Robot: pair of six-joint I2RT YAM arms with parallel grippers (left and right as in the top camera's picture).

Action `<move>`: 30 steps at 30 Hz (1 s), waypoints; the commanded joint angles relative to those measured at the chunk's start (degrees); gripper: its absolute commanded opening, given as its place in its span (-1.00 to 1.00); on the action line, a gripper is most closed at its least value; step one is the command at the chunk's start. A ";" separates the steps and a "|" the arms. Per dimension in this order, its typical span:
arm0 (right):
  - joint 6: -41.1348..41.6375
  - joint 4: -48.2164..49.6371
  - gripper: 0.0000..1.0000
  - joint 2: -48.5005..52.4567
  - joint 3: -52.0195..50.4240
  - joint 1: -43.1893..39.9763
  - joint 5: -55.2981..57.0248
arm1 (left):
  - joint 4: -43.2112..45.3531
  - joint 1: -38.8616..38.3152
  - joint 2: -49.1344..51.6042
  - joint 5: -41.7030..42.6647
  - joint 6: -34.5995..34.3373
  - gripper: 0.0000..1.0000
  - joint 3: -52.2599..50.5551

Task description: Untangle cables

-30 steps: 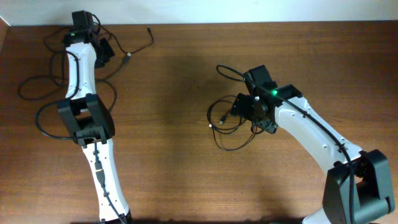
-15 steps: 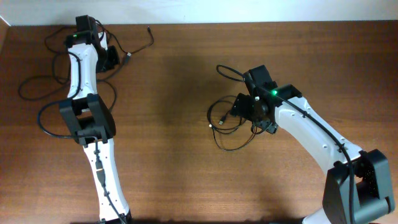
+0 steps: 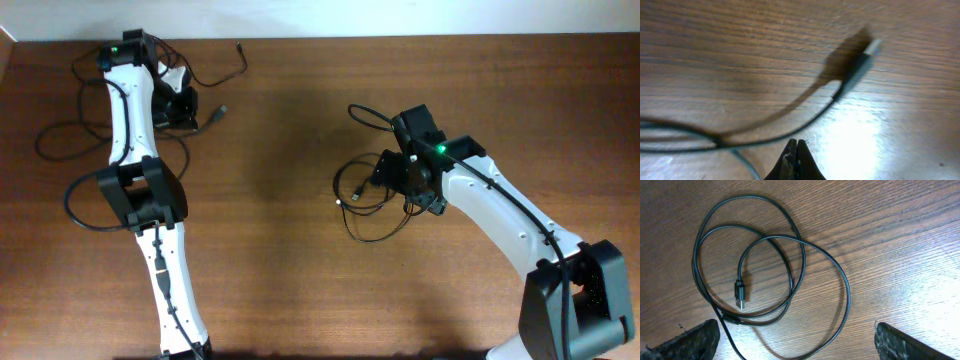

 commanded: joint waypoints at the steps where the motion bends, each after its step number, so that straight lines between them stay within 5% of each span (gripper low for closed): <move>1: -0.42 0.02 0.97 0.28 -0.52 0.09 0.70 | -3.48 0.74 0.55 1.03 0.26 -1.00 9.53; 4: -0.42 0.00 0.97 0.28 -0.52 0.09 0.72 | -6.99 0.76 0.55 1.05 -4.76 -1.00 19.63; 8: -0.42 0.00 0.97 0.28 -0.52 0.09 0.72 | -6.82 0.63 -3.74 2.54 -10.21 -1.00 19.87; 20: -0.42 0.00 0.97 0.28 -0.52 0.09 0.70 | -7.87 -1.42 -19.76 23.69 -10.05 -1.00 19.69; 30: -0.42 0.00 0.97 0.28 -0.52 0.09 0.72 | -7.87 -14.99 -37.92 19.74 -9.20 -1.00 9.81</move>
